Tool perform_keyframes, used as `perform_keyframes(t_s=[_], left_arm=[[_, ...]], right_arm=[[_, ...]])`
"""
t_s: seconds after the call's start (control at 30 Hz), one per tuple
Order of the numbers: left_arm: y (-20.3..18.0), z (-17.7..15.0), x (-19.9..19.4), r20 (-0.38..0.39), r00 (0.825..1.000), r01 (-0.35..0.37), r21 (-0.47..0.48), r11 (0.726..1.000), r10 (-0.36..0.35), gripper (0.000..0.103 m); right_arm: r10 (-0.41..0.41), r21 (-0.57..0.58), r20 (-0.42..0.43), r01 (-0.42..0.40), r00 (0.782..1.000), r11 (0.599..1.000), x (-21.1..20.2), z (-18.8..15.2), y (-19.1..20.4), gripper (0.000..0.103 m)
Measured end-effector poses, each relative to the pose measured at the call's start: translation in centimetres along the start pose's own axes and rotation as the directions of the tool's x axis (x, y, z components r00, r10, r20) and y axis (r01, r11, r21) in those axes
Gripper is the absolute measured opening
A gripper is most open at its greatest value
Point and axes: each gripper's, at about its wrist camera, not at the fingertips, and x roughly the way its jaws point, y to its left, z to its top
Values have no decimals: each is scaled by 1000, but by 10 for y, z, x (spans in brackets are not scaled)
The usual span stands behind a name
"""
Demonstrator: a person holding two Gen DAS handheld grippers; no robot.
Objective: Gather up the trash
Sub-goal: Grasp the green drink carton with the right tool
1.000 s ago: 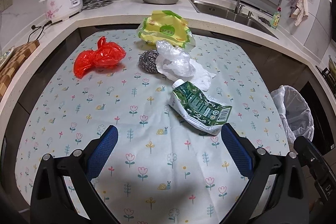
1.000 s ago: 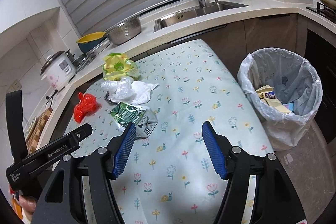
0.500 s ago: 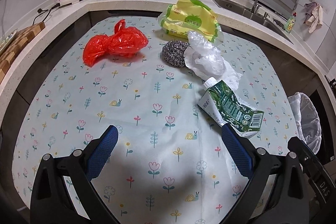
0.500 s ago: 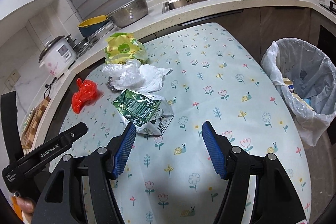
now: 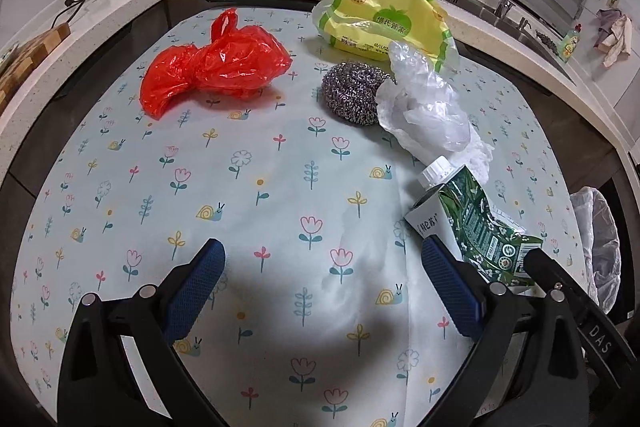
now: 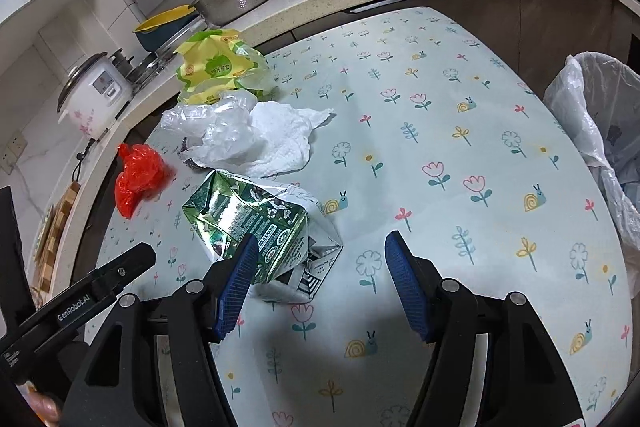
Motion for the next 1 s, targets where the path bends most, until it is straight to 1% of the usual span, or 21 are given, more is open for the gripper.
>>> perform_keyframes(t_s=[0.1,0.17,0.27,0.33,0.53,0.7,0.8,0.9,0.93,1.0], left_arm=[[1,4,6,-12,1000,21,-16,1000,-21,94],[-1,7,6,-6,999,38,-20,999,-38,94],[-6,10,7,6,998,57,-13,998,-56,94],[-11,12,11,0,998,63,-4,998,-63,94],[-21,14,26,-22,999,50,16,999,-49,94],[-13,13,30,-35,998,58,-2,998,-58,96],[-5,13,29,-40,998,56,-21,998,-57,95],[5,12,27,-44,998,45,-33,998,-47,95],[10,12,26,-41,998,40,-36,999,-42,95],[19,13,23,-31,999,27,-41,999,-28,95]], right_arm=[[2,-3,-13,-2,1000,1000,11,3,2,64],[6,-1,-21,-6,1000,1000,17,5,2,64],[11,-5,-26,-11,1000,1000,25,8,5,64],[9,-21,-21,-9,1000,1000,29,8,8,64],[-13,-78,-7,12,1000,997,36,7,20,66],[15,-116,-18,-17,1000,993,37,1,30,66],[19,-134,-15,-21,1000,991,37,-4,36,62],[45,-125,-17,-47,999,991,33,-7,36,50],[58,-122,-16,-59,998,991,30,-7,36,44],[46,-141,-16,-48,999,989,26,-8,39,43]])
